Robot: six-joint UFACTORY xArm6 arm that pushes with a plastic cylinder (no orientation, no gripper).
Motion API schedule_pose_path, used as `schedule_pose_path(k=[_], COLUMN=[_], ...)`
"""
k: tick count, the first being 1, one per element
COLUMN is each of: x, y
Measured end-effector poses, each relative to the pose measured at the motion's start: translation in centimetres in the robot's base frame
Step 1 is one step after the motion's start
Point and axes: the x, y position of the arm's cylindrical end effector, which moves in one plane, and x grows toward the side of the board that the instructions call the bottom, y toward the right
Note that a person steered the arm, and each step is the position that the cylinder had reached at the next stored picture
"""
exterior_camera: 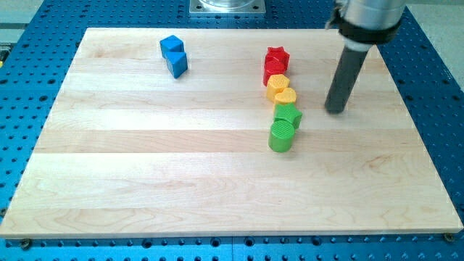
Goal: Move the red star to the bottom of the triangle
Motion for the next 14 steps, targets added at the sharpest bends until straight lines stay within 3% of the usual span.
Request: schedule_pose_path(k=[1, 4, 5, 7, 8, 11, 12, 14], x=[-7.7, -8.9, -10.6, -16.0, -8.4, -3.9, -0.1, -1.9], y=[0.6, -18.1, -11.9, -16.4, -21.3, -25.9, -31.5, -34.2])
